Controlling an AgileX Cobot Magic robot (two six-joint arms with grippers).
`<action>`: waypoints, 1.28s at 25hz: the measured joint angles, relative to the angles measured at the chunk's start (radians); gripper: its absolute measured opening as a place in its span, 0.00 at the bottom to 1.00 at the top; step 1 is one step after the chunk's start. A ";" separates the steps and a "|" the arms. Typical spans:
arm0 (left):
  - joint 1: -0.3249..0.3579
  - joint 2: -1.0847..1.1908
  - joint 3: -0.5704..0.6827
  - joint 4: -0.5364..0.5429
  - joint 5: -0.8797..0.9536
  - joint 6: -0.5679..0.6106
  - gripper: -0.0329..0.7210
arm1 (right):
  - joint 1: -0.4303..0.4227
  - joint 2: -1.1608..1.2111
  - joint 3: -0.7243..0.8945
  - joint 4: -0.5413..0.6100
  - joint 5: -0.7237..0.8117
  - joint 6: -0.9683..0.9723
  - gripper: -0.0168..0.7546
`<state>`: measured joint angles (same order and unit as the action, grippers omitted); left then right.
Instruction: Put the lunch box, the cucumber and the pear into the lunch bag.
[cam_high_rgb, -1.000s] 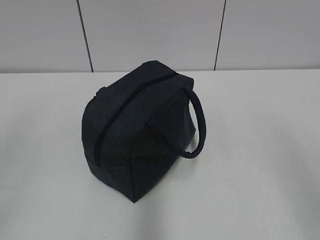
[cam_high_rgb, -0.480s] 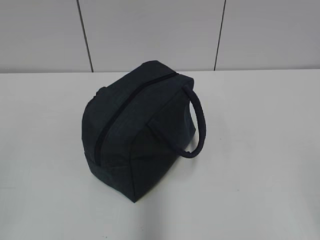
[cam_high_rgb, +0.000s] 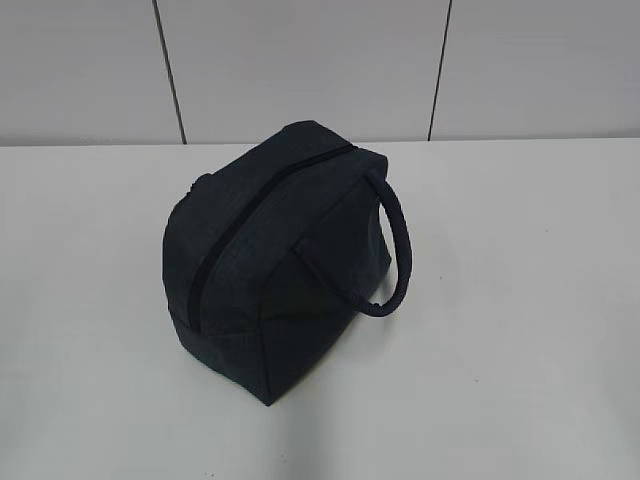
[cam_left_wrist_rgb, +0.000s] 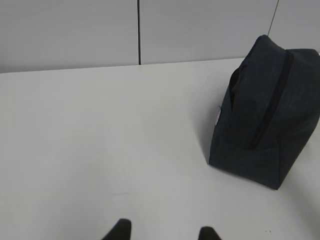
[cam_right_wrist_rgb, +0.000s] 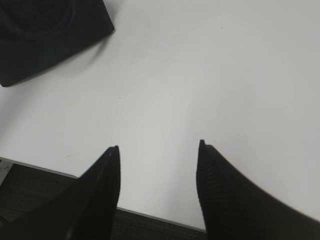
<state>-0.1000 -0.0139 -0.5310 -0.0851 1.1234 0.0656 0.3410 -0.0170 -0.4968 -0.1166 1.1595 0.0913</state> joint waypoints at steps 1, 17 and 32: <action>0.000 0.000 0.001 0.000 -0.001 0.000 0.38 | 0.000 0.000 0.000 0.000 -0.001 -0.002 0.53; 0.000 0.000 0.002 0.011 -0.005 0.001 0.37 | 0.000 0.000 0.000 0.002 -0.002 -0.005 0.53; 0.035 0.000 0.002 0.011 -0.006 0.001 0.36 | -0.081 0.000 0.000 -0.005 -0.002 -0.008 0.53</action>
<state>-0.0649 -0.0139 -0.5292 -0.0738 1.1176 0.0665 0.2602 -0.0170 -0.4968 -0.1216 1.1575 0.0838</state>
